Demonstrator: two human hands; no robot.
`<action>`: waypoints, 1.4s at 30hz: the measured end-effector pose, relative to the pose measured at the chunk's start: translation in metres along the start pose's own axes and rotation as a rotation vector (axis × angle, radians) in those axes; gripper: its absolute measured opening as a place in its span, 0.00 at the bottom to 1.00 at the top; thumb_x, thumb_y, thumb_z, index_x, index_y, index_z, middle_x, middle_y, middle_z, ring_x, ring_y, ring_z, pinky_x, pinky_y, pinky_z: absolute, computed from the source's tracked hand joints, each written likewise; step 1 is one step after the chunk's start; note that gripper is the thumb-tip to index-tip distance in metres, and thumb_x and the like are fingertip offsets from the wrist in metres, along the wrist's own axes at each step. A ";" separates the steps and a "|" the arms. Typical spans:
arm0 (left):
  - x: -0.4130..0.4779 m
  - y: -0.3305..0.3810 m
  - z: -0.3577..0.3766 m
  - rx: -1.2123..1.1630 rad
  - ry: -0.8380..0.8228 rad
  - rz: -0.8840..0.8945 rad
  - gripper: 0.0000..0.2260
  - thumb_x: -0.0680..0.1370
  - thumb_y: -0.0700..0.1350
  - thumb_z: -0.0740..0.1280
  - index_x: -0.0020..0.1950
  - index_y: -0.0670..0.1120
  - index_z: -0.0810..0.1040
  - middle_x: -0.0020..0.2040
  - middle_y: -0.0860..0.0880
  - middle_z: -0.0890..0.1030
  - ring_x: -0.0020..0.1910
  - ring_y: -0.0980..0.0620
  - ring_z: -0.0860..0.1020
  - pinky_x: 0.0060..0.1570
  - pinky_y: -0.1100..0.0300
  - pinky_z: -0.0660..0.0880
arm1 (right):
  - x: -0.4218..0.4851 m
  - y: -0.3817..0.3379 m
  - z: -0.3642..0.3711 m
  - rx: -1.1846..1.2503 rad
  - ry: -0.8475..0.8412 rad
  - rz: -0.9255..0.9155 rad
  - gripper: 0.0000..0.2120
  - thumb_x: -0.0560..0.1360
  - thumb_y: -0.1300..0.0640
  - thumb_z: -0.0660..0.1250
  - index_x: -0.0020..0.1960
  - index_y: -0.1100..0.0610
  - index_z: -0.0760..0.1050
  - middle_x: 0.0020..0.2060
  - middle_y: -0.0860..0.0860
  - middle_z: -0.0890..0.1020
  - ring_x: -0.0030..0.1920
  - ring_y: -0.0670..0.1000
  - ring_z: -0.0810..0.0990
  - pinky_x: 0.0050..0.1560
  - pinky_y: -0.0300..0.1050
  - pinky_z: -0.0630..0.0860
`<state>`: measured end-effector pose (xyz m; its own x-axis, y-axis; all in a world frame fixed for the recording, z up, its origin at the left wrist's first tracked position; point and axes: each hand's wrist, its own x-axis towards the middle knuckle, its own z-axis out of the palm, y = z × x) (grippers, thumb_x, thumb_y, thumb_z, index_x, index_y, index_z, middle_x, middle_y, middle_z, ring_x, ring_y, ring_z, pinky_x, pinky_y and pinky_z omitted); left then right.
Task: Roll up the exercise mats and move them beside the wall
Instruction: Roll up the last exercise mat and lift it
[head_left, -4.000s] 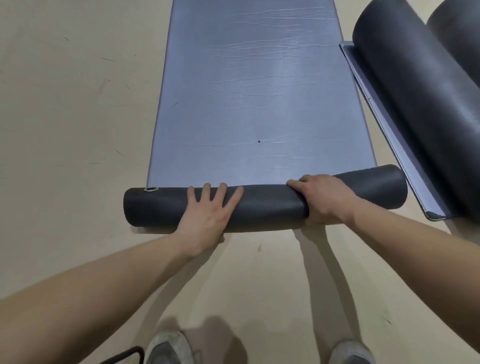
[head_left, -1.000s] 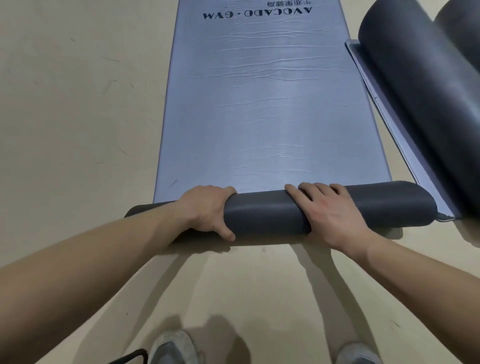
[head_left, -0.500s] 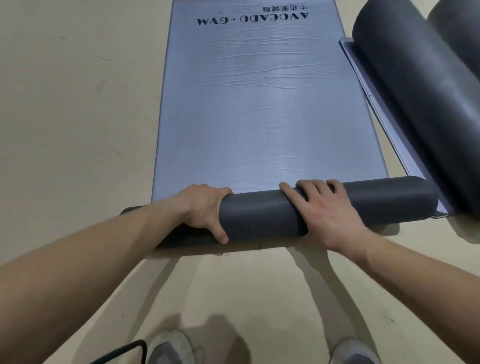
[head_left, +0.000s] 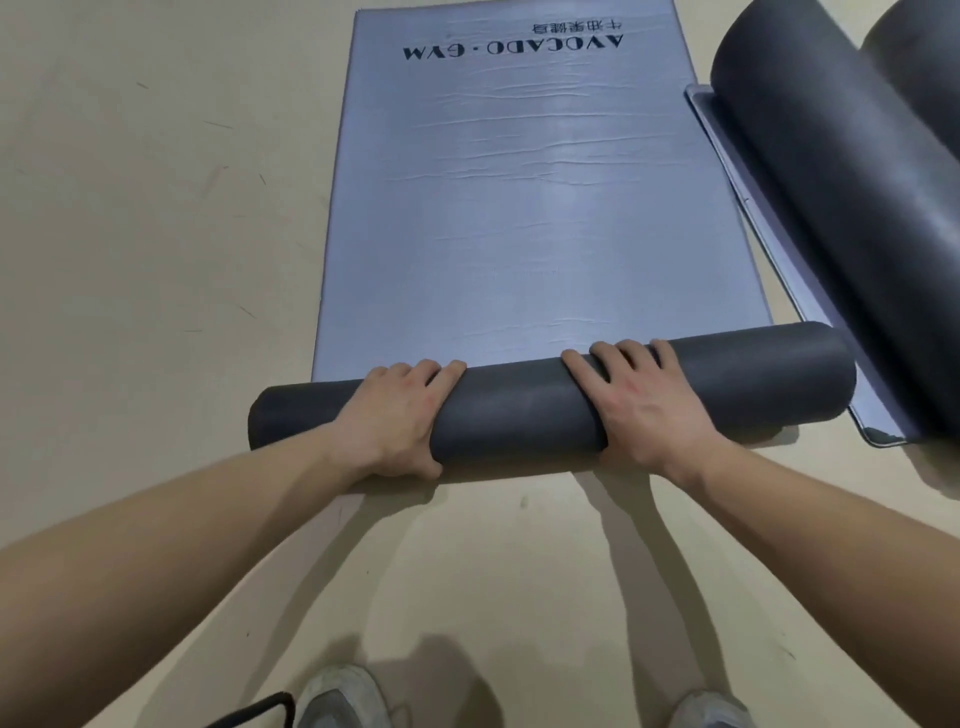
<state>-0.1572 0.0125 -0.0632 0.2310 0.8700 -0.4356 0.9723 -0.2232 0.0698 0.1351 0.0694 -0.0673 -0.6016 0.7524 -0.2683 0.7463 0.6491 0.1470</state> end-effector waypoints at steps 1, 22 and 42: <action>-0.003 0.002 -0.001 -0.013 -0.001 -0.011 0.53 0.66 0.66 0.75 0.81 0.53 0.49 0.73 0.49 0.69 0.64 0.46 0.73 0.68 0.48 0.70 | 0.003 0.002 -0.007 -0.002 -0.024 -0.027 0.46 0.66 0.43 0.75 0.76 0.50 0.54 0.64 0.55 0.74 0.60 0.61 0.74 0.64 0.60 0.68; 0.000 -0.002 -0.025 -0.193 -0.184 -0.020 0.44 0.60 0.67 0.78 0.70 0.58 0.63 0.57 0.54 0.78 0.51 0.50 0.78 0.53 0.52 0.77 | 0.034 0.017 -0.068 0.367 -0.536 -0.034 0.47 0.54 0.35 0.83 0.69 0.41 0.68 0.54 0.42 0.79 0.54 0.50 0.78 0.55 0.48 0.75; 0.009 -0.013 -0.027 -0.150 -0.115 -0.022 0.52 0.61 0.68 0.78 0.78 0.57 0.56 0.67 0.50 0.74 0.61 0.47 0.75 0.64 0.48 0.74 | 0.004 -0.006 -0.006 0.048 0.108 0.006 0.50 0.60 0.45 0.78 0.77 0.51 0.59 0.66 0.56 0.74 0.62 0.61 0.74 0.64 0.61 0.67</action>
<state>-0.1666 0.0355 -0.0441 0.2121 0.8160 -0.5378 0.9736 -0.1290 0.1882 0.1260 0.0692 -0.0633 -0.6220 0.7659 -0.1627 0.7615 0.6401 0.1022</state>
